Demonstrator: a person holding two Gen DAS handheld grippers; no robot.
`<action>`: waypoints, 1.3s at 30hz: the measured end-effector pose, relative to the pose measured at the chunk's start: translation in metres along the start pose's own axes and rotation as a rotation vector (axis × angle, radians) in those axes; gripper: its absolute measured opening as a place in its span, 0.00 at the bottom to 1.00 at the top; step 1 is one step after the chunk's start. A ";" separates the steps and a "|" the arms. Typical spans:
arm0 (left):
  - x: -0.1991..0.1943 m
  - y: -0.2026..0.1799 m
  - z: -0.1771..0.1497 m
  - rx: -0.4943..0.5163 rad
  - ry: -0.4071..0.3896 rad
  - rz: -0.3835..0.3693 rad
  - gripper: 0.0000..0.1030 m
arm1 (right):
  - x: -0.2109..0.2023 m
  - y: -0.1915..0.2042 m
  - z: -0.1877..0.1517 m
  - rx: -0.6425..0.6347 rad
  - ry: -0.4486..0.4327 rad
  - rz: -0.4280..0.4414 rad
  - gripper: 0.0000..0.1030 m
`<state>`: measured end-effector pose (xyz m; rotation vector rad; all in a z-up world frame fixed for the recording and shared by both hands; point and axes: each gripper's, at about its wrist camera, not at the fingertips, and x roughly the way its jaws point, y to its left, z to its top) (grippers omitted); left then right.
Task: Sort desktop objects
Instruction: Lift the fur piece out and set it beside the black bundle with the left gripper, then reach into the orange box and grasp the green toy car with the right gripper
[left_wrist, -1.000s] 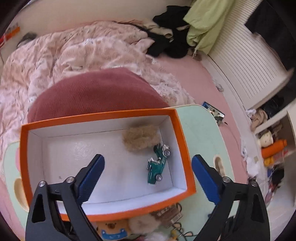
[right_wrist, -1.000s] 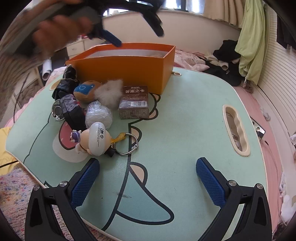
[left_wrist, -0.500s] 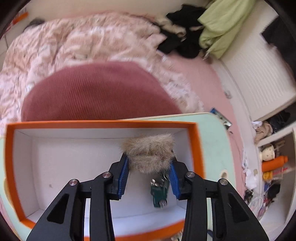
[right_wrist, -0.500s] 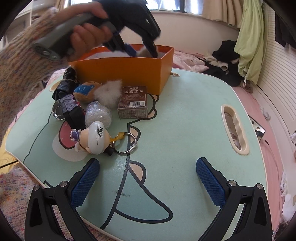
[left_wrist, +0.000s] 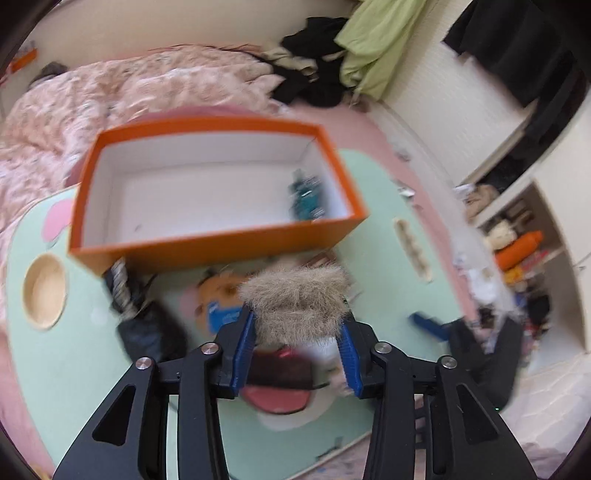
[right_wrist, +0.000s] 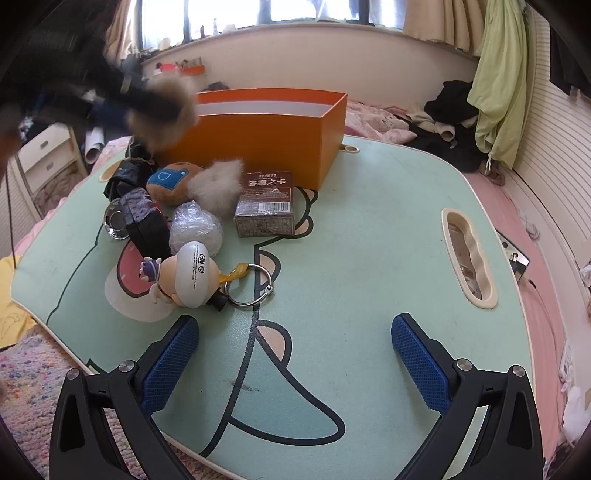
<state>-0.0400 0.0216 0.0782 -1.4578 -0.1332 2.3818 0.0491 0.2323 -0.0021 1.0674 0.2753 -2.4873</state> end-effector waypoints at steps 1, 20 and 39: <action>0.002 0.003 -0.005 0.006 -0.015 0.035 0.43 | -0.001 0.000 0.000 0.000 0.000 0.000 1.00; -0.018 0.043 -0.111 -0.043 -0.153 0.102 0.78 | 0.000 0.000 0.000 0.000 0.000 -0.001 1.00; 0.011 0.017 -0.125 0.143 -0.199 0.236 0.85 | 0.001 0.000 0.000 0.000 0.000 0.001 1.00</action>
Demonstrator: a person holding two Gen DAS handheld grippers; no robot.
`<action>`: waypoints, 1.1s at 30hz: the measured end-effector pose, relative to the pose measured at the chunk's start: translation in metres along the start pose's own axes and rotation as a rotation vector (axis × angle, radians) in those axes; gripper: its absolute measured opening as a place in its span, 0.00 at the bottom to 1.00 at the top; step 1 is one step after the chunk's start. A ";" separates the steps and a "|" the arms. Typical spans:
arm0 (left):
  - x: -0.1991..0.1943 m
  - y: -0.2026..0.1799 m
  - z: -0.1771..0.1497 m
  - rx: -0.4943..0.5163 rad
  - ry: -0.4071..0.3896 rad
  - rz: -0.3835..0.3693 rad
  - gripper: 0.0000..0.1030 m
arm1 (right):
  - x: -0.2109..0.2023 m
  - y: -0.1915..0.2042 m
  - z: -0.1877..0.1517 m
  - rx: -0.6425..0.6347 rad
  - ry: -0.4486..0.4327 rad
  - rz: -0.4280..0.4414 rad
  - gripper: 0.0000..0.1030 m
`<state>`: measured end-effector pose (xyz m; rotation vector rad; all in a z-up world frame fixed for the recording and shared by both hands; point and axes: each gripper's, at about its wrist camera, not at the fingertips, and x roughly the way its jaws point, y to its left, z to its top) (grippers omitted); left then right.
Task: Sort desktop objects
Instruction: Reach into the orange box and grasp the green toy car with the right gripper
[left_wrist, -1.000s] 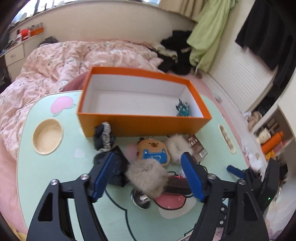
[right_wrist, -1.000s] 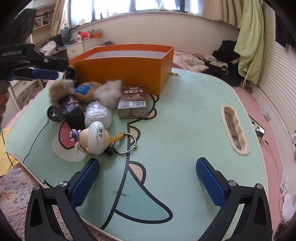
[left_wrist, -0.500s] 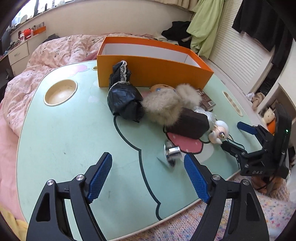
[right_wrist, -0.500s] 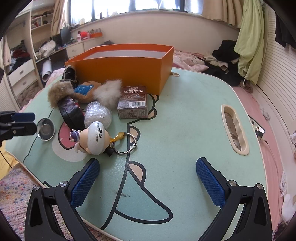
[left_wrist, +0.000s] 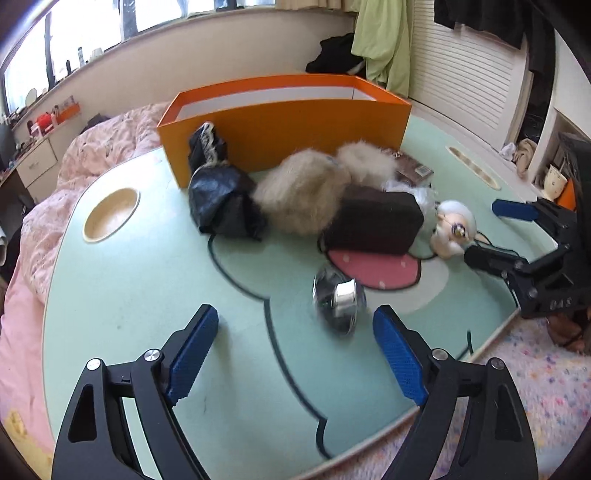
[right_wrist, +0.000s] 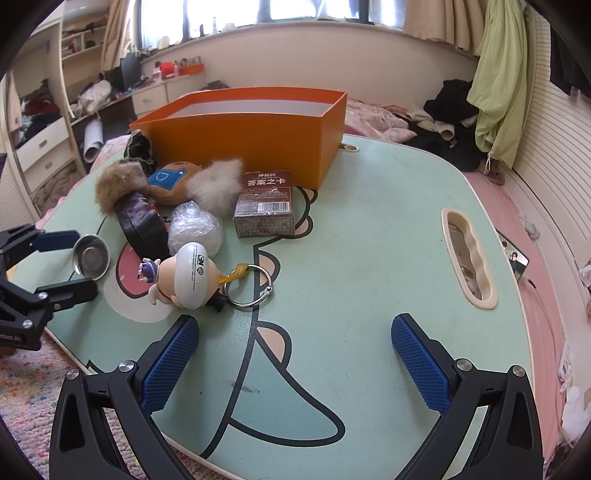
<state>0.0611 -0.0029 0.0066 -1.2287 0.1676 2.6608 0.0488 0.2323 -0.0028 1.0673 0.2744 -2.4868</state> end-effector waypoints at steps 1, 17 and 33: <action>0.003 0.000 0.004 -0.008 -0.003 0.006 0.91 | 0.000 0.000 0.000 -0.001 -0.001 -0.001 1.00; 0.015 -0.002 0.011 -0.011 -0.023 0.002 1.00 | -0.017 -0.009 0.017 0.075 -0.019 0.048 0.96; 0.016 -0.005 0.008 -0.012 -0.028 0.002 1.00 | 0.014 0.007 0.191 0.109 0.216 0.116 0.34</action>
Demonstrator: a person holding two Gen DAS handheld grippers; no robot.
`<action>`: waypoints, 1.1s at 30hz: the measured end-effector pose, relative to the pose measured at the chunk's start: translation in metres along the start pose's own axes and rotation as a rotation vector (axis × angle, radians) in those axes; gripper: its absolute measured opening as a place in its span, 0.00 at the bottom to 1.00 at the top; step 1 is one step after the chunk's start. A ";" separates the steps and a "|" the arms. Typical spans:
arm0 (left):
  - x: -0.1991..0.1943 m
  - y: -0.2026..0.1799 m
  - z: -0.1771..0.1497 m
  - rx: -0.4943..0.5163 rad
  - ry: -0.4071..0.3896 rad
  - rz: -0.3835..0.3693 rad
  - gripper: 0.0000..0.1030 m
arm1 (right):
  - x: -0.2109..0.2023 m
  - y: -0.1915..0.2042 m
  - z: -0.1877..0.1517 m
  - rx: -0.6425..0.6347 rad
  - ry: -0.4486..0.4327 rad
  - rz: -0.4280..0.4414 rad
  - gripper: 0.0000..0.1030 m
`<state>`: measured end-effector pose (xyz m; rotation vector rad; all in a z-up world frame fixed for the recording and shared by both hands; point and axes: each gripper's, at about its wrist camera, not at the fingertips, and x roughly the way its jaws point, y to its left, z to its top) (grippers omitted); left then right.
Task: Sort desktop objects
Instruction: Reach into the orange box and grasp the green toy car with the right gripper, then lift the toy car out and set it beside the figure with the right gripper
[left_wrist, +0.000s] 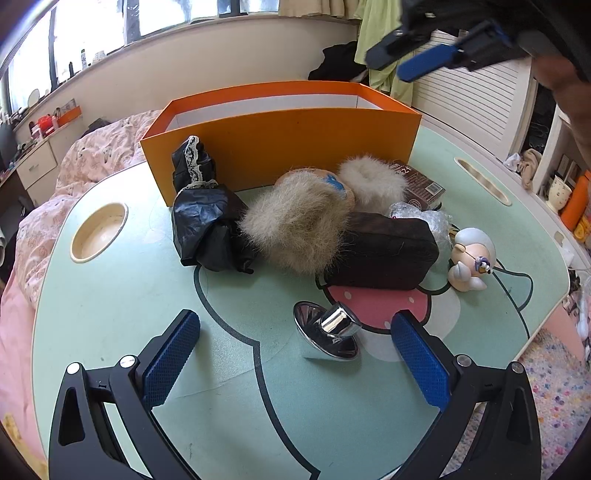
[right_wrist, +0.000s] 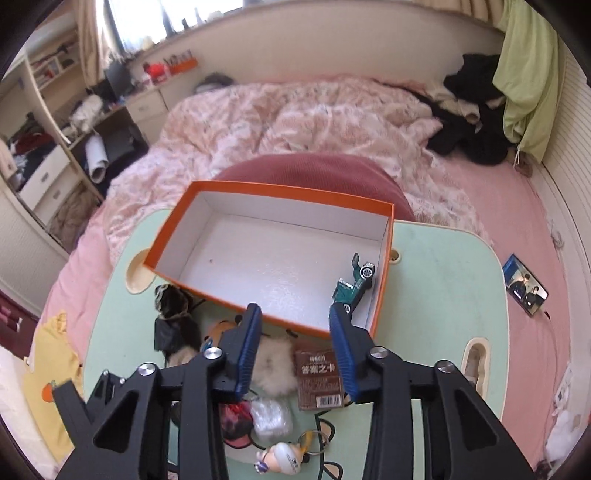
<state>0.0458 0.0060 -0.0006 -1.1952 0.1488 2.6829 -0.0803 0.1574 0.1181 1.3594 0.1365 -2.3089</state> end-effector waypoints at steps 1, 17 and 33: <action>0.000 0.000 0.000 0.000 -0.002 0.000 1.00 | 0.003 -0.003 0.005 0.008 0.019 0.006 0.34; -0.001 0.001 -0.003 0.000 -0.020 -0.013 1.00 | 0.087 -0.011 0.029 0.084 0.329 -0.333 0.25; -0.002 0.007 -0.008 -0.001 -0.034 -0.025 1.00 | 0.024 -0.004 0.031 0.108 0.071 -0.122 0.21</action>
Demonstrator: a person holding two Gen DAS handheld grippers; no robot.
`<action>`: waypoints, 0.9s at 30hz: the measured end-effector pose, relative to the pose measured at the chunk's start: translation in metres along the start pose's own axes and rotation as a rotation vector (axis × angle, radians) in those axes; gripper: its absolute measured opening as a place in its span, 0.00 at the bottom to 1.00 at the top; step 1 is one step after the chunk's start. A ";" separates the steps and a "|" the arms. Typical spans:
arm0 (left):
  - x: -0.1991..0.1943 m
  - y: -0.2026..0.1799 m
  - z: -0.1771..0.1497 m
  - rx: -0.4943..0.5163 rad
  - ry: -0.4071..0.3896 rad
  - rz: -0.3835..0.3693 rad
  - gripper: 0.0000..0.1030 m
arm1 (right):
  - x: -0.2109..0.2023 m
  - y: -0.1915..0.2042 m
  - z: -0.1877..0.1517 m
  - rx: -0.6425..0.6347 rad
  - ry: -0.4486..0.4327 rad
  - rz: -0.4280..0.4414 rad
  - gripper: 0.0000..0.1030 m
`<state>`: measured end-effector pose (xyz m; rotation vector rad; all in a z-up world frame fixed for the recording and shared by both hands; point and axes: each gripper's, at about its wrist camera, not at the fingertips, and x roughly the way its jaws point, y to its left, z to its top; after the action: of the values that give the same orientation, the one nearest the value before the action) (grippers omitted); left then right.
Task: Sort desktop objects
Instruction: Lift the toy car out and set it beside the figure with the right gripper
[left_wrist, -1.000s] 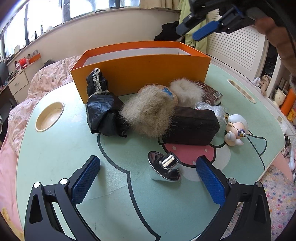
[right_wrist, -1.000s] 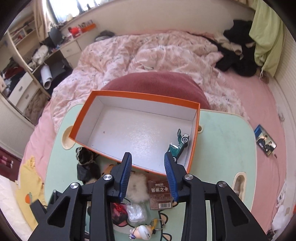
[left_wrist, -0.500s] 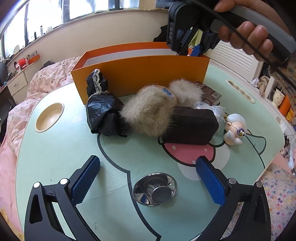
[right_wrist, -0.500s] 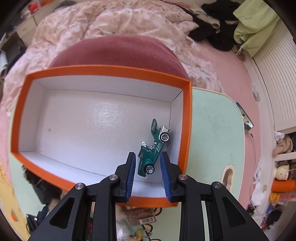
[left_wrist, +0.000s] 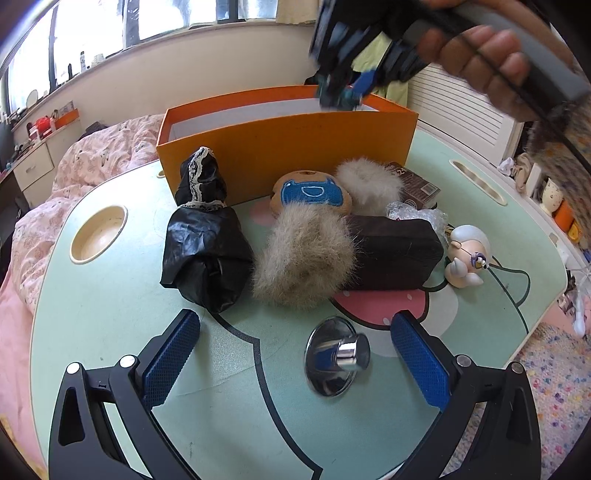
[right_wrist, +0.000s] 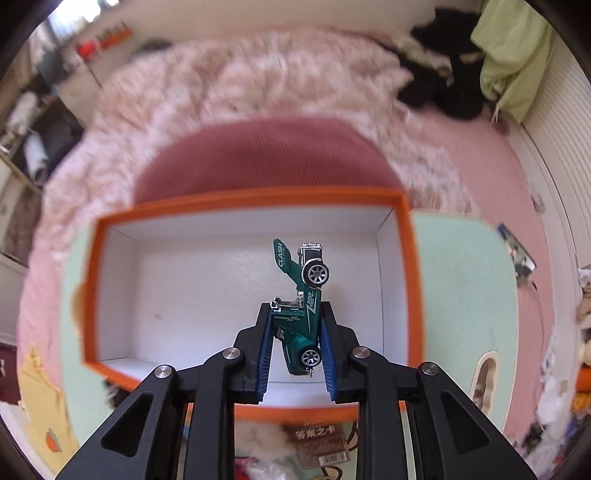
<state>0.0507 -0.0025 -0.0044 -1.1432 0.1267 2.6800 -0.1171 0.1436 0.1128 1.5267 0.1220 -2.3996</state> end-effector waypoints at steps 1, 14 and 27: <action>0.000 0.000 0.000 0.000 0.000 0.000 1.00 | -0.017 -0.002 -0.008 -0.005 -0.036 0.029 0.21; 0.000 0.001 -0.001 0.001 0.005 0.004 1.00 | 0.011 -0.051 -0.146 0.073 0.141 0.135 0.21; -0.001 0.001 -0.002 -0.001 0.004 0.005 1.00 | -0.014 -0.039 -0.148 0.076 -0.107 0.153 0.61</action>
<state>0.0527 -0.0036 -0.0056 -1.1500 0.1296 2.6828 0.0064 0.2170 0.0576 1.3812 -0.1065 -2.3817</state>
